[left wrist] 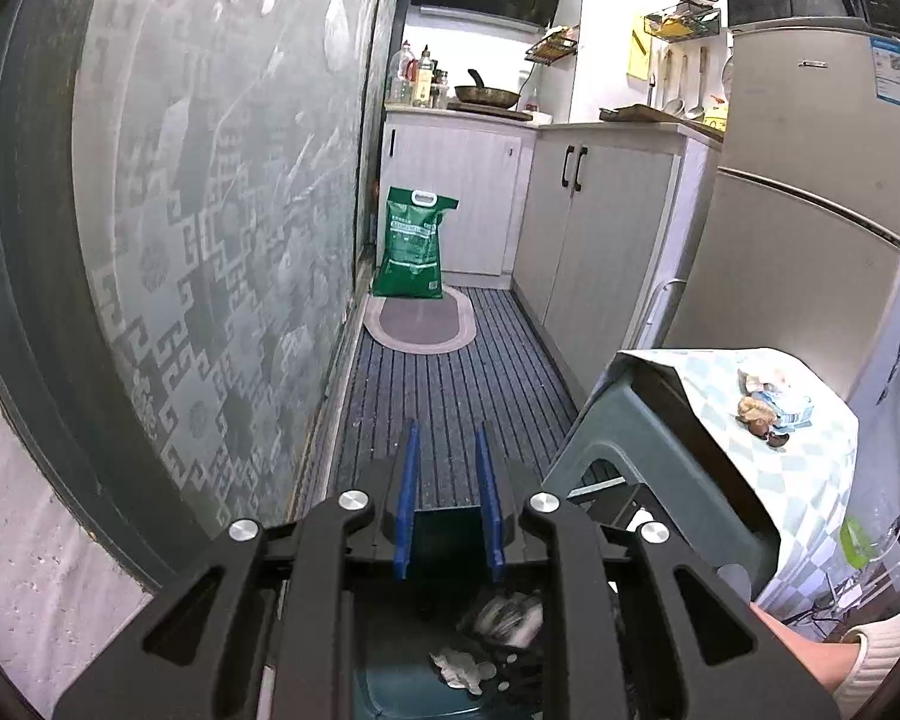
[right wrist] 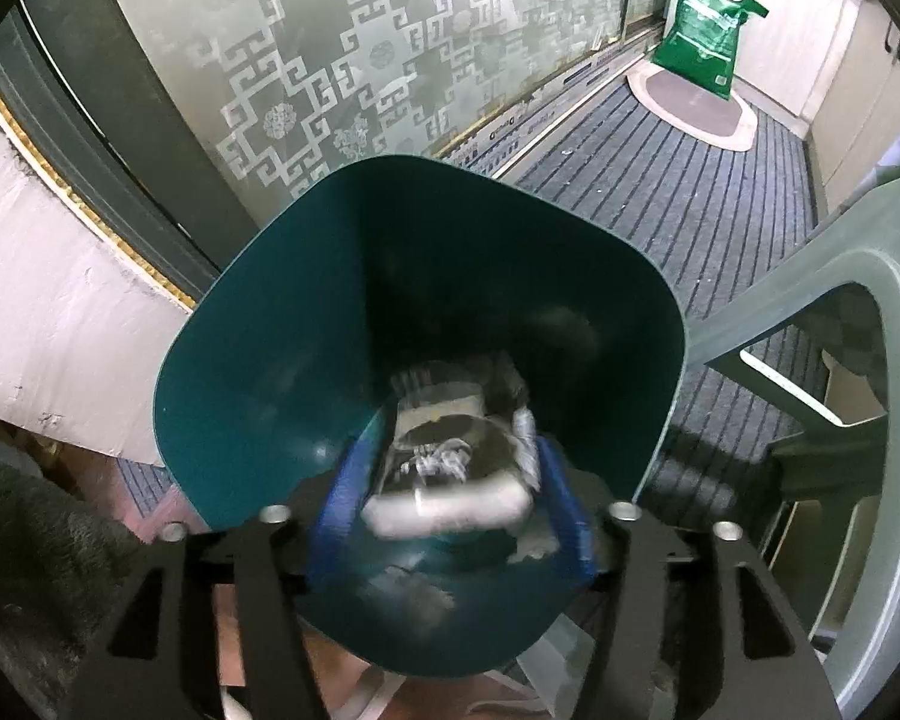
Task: Collect trash
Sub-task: 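Open both tools to drop the avocado and bag into the bin, then move both tools back over the table toward the bread and nut shells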
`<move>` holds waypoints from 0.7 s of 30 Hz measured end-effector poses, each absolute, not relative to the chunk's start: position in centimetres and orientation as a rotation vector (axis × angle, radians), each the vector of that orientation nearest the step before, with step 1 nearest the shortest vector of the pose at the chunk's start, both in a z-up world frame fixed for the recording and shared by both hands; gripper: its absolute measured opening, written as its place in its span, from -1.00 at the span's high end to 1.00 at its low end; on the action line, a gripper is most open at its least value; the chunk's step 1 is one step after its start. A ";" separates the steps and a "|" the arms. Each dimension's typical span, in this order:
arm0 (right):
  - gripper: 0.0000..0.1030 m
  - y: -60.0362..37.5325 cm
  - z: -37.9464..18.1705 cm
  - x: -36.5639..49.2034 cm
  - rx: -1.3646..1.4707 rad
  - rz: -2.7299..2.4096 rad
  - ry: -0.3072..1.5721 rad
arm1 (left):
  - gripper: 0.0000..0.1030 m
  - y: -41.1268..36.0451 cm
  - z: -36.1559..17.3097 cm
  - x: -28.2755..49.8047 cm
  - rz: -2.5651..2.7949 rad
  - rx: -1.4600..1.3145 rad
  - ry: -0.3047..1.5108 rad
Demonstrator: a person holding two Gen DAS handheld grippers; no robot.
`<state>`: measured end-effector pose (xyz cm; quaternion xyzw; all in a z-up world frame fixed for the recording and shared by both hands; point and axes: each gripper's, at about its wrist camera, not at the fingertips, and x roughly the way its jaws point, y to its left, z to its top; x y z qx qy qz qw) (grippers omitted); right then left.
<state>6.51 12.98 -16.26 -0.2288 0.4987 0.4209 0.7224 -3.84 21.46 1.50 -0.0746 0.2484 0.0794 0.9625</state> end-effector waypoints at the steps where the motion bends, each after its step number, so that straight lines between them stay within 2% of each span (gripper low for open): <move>1: -0.34 12.8 -16.0 6.5 -0.497 0.938 1.096 | 0.60 21.3 1.7 -3.9 0.164 -0.147 0.496; 16: -0.34 10.5 -9.1 5.5 -0.410 0.986 0.942 | 0.36 20.4 3.6 -3.8 0.186 -0.149 0.441; 21: -0.24 9.2 -6.0 5.1 -0.395 0.982 0.862 | 0.27 20.0 4.4 -3.7 0.187 -0.151 0.425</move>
